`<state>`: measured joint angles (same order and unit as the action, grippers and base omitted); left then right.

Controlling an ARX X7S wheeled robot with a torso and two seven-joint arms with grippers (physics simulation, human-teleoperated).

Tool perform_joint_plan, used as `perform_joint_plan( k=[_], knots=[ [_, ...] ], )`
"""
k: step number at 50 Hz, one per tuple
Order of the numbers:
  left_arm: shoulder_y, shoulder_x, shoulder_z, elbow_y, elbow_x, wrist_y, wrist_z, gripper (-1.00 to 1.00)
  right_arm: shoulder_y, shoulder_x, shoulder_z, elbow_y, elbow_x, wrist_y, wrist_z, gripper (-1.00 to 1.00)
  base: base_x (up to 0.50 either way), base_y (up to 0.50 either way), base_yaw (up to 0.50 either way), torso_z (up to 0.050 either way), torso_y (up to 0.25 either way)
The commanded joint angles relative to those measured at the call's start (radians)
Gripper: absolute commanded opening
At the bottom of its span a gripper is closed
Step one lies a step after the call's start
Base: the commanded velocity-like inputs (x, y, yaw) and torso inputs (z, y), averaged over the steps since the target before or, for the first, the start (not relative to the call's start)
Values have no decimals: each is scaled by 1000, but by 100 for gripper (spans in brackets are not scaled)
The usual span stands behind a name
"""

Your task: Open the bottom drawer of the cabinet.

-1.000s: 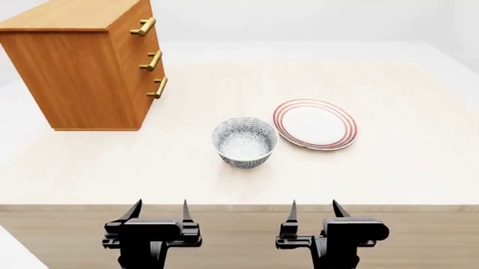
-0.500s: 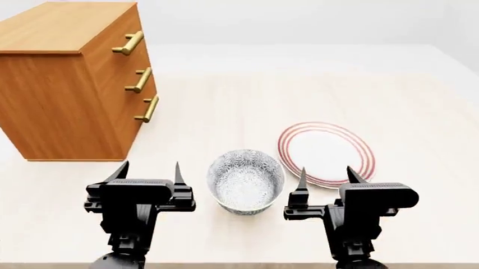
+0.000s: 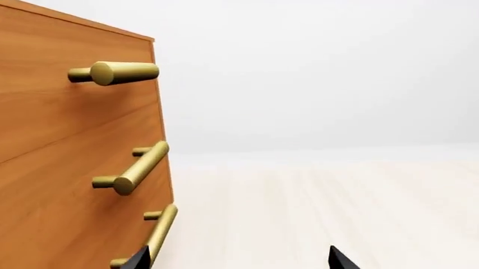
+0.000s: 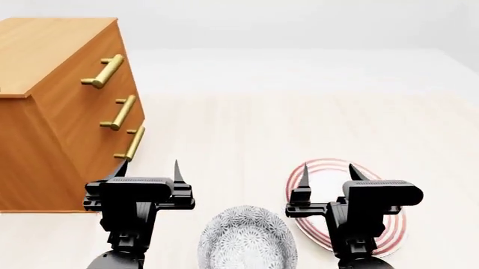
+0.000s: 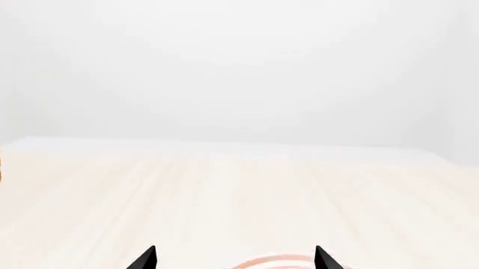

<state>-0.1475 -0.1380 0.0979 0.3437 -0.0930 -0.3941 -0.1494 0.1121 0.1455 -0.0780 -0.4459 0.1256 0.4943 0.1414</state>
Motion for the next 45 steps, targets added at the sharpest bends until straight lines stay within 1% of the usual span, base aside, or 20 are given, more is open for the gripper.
perform_joint_plan(
  k=[1,5,11,14,17,18,21,22,23,24,25,26,28,31,35,38,45],
  knots=[
    [0,-9,9,-8,-4,9,-11,100,-3,6,0,5,16,-7,7,100,500,0,0,0,0],
    [0,-10,12,-10,-10,9,-12,100,-2,1,15,14,37,-16,7,100,445,0,0,0,0],
    [-8,-14,23,-33,5,7,-28,100,-4,8,0,26,36,-32,3,100,0,0,0,0,0],
    [-13,-14,19,-30,-13,-7,-22,100,-5,12,-5,22,36,-28,5,100,0,0,0,0,0],
    [-37,-17,19,-31,-21,-51,-24,100,-4,15,-7,21,36,-24,8,100,0,0,0,0,0],
    [-71,-29,39,-45,28,-99,-54,100,-4,16,-7,20,39,-23,7,100,0,0,0,0,0],
    [-126,-53,63,-58,82,-178,-78,100,-5,19,-11,21,38,-23,9,100,0,0,0,0,0],
    [-171,-101,148,-81,186,-241,-92,100,-5,20,-12,22,38,-23,9,100,0,0,0,0,0],
    [-185,-112,171,-92,218,-246,-103,100,-5,21,-13,23,37,-25,10,100,0,0,0,0,0],
    [-202,-120,188,-100,236,-277,-99,100,-4,22,-12,24,39,-25,11,100,0,0,0,0,0],
    [-238,-146,238,-127,274,-315,-77,100,-2,21,-11,25,42,-23,12,100,0,0,0,0,0],
    [-250,-154,255,-136,293,-316,-82,100,-2,21,-12,25,42,-23,13,100,0,0,0,0,0],
    [-277,-161,272,-151,294,-353,-52,100,-2,22,-15,24,43,-24,14,100,0,0,0,0,0],
    [-331,-160,288,-268,308,-322,-66,100,1,23,-17,33,44,-28,15,100,0,0,0,0,0],
    [-361,-153,293,-366,305,-283,-77,100,1,26,-17,27,48,-23,18,100,0,0,0,0,0],
    [-386,-141,302,-485,303,-230,-95,100,4,28,-13,20,54,-19,21,100,0,0,0,0,0],
    [-410,-134,303,-576,302,-198,-114,100,7,32,-14,14,61,-12,25,100,0,0,0,0,0]
  ],
)
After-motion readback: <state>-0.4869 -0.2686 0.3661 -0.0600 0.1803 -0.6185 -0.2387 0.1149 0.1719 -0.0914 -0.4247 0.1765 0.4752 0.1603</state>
